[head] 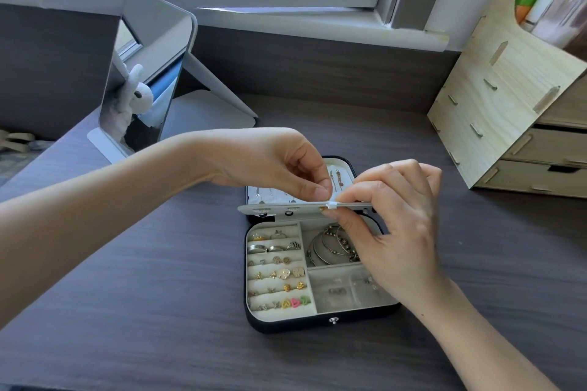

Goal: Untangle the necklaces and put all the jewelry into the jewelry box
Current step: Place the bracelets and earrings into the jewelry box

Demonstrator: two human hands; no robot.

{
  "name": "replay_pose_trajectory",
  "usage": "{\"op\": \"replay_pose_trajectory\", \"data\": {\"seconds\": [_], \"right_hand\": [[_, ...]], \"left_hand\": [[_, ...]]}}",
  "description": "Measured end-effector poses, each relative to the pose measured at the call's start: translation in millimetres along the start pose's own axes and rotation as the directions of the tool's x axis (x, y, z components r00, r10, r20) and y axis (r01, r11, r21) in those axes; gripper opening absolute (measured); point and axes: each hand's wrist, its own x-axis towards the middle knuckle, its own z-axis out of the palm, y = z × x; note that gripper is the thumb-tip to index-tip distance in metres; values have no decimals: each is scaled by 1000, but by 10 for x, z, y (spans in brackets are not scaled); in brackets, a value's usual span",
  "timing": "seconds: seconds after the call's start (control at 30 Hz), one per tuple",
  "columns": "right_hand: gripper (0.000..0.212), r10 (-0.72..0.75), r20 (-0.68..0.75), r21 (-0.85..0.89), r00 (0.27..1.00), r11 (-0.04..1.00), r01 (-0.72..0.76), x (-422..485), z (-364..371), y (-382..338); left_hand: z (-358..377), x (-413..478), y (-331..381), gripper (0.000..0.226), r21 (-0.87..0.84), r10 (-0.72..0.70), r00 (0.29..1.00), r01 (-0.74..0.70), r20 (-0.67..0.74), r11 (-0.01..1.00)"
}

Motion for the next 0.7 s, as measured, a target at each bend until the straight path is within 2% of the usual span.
{"op": "replay_pose_trajectory", "data": {"seconds": [0.27, 0.33, 0.43, 0.53, 0.6, 0.7], "right_hand": [[22, 5, -5, -7, 1000, 1000, -5, 19, 1, 0], [21, 27, -3, -25, 1000, 999, -27, 50, -8, 25], [20, 46, -6, -49, 999, 998, -46, 63, -13, 42], [22, 81, -5, -90, 997, 993, -81, 87, 14, 38], [27, 110, 13, -104, 994, 989, -108, 118, 11, 32], [31, 152, 35, -97, 988, 984, -148, 153, -130, 66]], "left_hand": [[10, -29, 74, 5, 149, -8, 996, 21, -87, 989], [0, -60, 108, 11, 161, 47, 986, -21, -158, 987], [21, -186, 154, 29, 88, 104, 951, -82, -290, 993], [131, -264, 129, 28, 281, 207, 914, -109, -348, 953], [206, -249, 87, 18, 411, 249, 874, -63, -418, 910], [253, -191, 57, 14, 487, 287, 789, 18, -544, 873]]}}
